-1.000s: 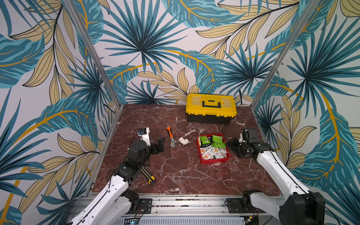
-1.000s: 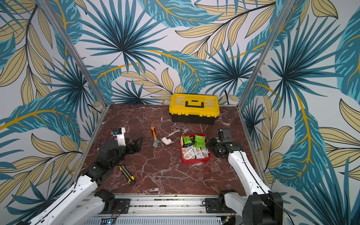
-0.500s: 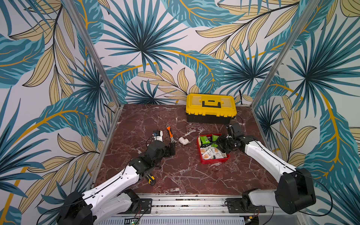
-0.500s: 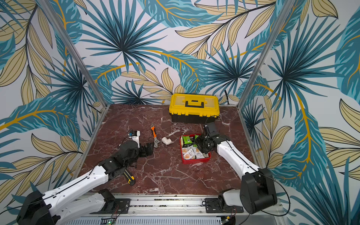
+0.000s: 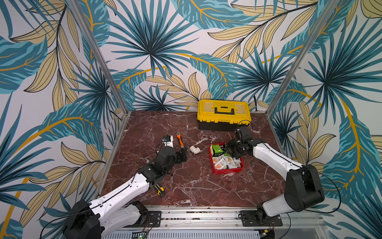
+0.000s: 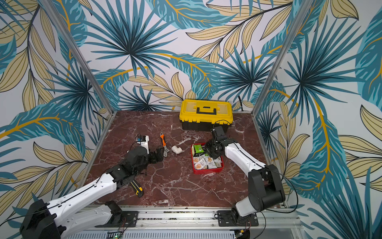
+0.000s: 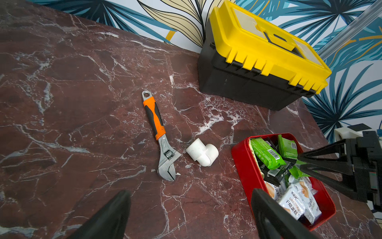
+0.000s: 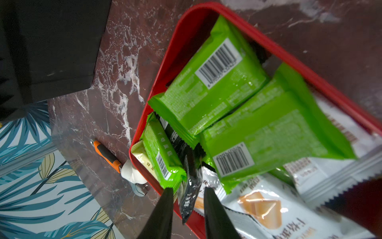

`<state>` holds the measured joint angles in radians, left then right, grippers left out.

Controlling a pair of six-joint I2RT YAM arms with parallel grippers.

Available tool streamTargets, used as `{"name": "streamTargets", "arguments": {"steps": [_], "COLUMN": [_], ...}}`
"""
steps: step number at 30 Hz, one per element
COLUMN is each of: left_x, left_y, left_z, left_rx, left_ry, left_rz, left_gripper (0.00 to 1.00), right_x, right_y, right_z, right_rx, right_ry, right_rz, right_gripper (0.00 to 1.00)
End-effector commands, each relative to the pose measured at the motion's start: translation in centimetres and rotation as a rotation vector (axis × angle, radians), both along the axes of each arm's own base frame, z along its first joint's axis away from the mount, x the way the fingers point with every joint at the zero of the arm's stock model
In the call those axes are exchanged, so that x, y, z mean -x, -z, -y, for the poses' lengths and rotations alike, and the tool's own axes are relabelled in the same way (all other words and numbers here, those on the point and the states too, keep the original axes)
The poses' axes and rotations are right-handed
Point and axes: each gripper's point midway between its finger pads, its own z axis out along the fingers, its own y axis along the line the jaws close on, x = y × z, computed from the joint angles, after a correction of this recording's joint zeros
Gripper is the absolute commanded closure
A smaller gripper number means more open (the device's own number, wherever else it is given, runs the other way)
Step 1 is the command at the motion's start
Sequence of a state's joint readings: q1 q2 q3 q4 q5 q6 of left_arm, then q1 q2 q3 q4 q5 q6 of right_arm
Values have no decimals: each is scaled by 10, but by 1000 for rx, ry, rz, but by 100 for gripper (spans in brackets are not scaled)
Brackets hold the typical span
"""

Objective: Take the cookies out of the storage box
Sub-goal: Pick up the cookie from the storage box.

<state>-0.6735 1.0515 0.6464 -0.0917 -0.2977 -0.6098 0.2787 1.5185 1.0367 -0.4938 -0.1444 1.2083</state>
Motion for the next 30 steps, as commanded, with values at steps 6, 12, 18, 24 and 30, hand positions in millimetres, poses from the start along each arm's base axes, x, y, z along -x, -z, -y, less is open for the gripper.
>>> {"name": "streamTargets", "arguments": {"steps": [6,12,18,24,30], "left_x": [-10,-12,-13,-14,-14], "left_y": [-28,-31,-31,-31,-33], "left_z": [-2,-3,-1,0,0], "left_rx": [-18,-26,-21,-17,-5], "left_ry": [-25,-30,-25,-25,-32], "left_rz": [82,99,101,97,91], "left_gripper": [4,4,4,4,4], "right_x": [-6,-12,-12,-12,-13], "right_y": [10,14,17,21,22], "right_z": [2,-1,-1,-2,-5], "right_rx": [36,33,39,30,21], "right_ry": [14,2,0,-1,-12], "right_rz": [-35,-43,-48,-52,-47], "right_gripper": [70,73,82,84,96]}}
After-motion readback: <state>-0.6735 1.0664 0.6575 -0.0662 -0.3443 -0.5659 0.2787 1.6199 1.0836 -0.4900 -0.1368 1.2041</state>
